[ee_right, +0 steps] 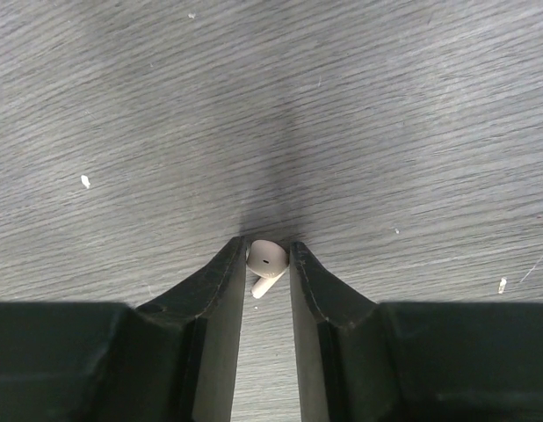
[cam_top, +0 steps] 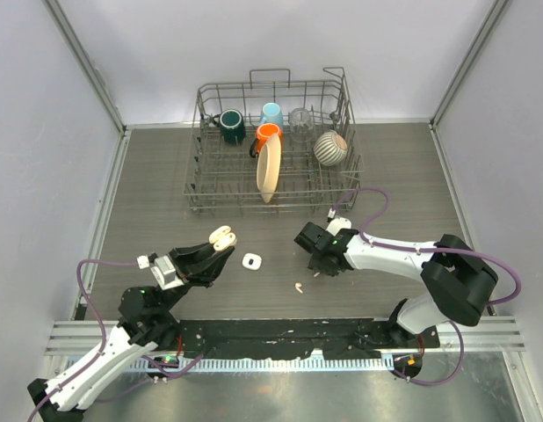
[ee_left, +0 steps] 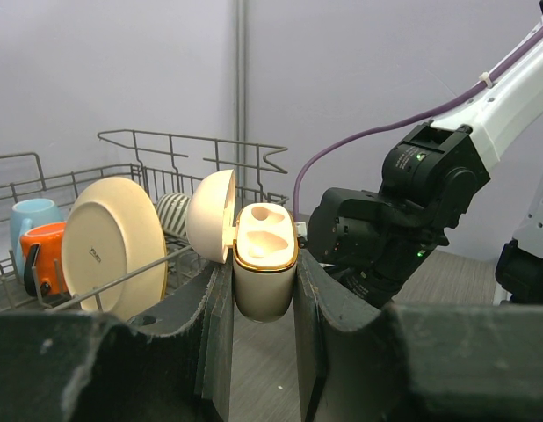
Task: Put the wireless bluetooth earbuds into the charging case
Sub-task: Pick up the earbud from the center of the board, then place the earbud in the charging case.
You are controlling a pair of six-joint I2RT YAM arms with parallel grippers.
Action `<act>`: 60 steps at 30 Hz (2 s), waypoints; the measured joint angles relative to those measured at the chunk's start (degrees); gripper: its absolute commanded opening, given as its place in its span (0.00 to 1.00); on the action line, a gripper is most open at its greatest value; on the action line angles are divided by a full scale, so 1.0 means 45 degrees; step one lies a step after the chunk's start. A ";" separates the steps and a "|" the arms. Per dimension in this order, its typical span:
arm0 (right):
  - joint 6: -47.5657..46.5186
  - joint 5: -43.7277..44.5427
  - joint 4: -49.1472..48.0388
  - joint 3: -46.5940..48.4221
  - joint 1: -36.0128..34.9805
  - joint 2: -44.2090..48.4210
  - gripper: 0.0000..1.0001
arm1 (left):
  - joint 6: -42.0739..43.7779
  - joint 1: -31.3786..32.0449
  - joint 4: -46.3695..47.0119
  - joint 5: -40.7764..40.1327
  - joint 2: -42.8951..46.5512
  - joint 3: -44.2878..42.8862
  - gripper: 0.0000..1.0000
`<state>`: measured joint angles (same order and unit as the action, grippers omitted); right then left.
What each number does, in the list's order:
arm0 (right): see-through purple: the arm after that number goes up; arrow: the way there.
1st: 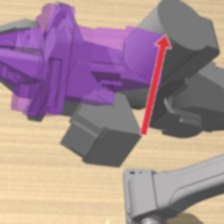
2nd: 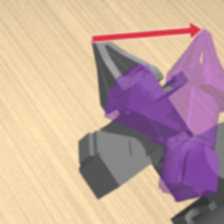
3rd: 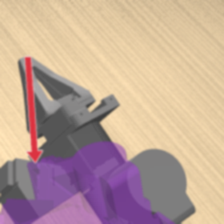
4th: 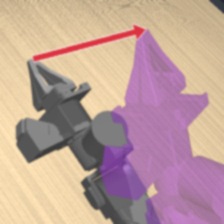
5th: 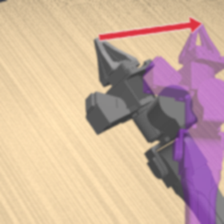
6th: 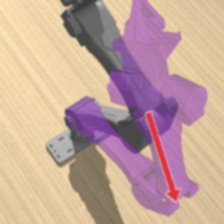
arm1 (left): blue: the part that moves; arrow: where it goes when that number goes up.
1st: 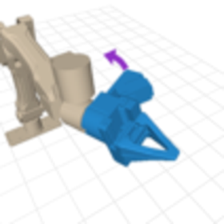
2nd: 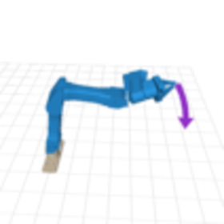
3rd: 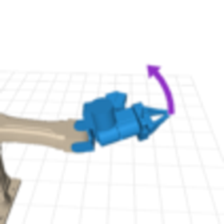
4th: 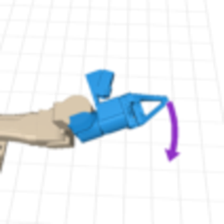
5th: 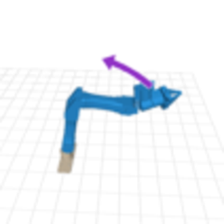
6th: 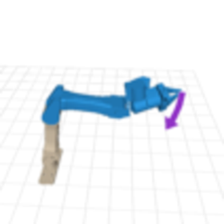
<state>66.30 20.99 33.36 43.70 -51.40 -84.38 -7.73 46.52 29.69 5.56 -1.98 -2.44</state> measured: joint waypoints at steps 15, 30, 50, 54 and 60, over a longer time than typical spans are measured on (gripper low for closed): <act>-0.0248 0.0029 -0.0189 -0.0024 0.0000 0.0005 0.01 | 0.0112 0.0000 -0.0102 0.0000 0.0136 0.0000 0.00; -0.2511 0.1127 -0.1428 -0.0228 -0.0355 0.3546 0.01 | 0.0102 0.0000 -0.0087 -0.0049 0.0131 0.0000 0.00; -0.9568 0.7893 -0.6305 0.1846 -0.6849 0.4721 0.01 | -0.0238 0.0000 0.0729 -0.0471 -0.0869 0.0000 0.00; -1.1259 0.8223 -0.8174 0.1846 -0.7169 0.4721 0.01 | -0.0238 0.0000 0.0777 -0.0471 -0.0869 0.0000 0.00; -1.3046 0.7951 -0.9826 0.2069 -0.7242 0.4367 0.01 | -0.0233 0.0000 0.0777 -0.0461 -0.0967 0.0000 0.00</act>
<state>7.60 56.77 -10.85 53.01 -83.99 -64.73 -8.78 46.52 33.19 3.49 -6.33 -2.44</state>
